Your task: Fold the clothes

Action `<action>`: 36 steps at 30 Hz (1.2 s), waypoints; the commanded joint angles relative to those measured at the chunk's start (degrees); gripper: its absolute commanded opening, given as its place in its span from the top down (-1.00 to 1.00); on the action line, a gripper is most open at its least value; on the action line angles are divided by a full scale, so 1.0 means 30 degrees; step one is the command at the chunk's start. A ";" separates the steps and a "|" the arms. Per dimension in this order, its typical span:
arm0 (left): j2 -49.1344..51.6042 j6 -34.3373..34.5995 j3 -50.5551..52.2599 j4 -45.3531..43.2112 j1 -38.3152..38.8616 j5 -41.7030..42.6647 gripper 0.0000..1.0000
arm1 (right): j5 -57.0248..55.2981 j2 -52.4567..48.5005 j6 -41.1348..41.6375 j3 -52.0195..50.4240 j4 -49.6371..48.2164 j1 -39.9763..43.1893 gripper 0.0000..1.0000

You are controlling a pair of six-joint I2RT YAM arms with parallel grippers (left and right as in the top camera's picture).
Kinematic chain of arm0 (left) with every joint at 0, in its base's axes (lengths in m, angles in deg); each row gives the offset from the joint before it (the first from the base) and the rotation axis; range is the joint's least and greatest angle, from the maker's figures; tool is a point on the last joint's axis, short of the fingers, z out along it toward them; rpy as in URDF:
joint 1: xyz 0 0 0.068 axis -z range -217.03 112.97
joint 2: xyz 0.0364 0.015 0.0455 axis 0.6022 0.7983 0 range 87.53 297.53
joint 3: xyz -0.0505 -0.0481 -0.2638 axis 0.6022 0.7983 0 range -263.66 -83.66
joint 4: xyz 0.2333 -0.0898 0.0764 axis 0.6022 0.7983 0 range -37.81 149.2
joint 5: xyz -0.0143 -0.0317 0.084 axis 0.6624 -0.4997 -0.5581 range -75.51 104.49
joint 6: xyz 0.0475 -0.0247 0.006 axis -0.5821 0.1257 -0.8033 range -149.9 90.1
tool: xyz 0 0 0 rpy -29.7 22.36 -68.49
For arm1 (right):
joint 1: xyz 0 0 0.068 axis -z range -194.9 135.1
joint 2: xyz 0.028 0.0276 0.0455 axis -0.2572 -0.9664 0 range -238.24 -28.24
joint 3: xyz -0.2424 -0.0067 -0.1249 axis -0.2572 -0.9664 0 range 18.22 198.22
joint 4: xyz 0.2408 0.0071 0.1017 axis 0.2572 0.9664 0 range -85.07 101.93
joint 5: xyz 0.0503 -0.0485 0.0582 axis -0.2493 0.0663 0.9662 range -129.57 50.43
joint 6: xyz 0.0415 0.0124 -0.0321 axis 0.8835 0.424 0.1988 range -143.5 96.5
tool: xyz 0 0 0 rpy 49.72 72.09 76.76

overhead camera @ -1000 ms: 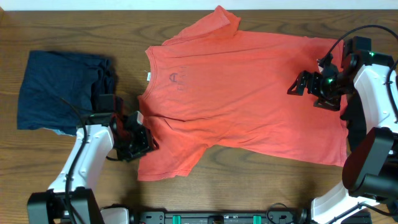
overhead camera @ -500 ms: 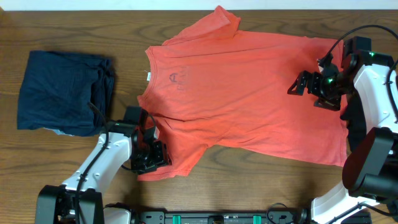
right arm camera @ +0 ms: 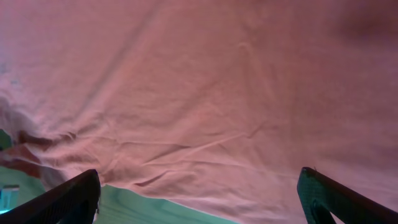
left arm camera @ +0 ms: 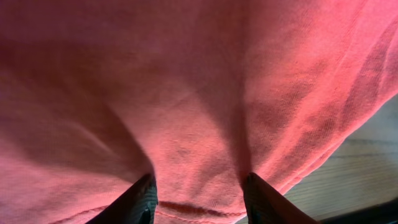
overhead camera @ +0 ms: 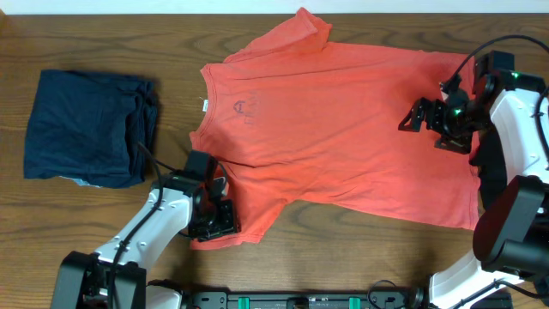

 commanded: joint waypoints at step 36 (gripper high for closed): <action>-0.0852 0.0787 -0.3417 0.5632 0.0379 -0.1683 -0.33 | -0.2637 0.1843 0.3118 -0.4058 -0.0022 0.2011 -0.99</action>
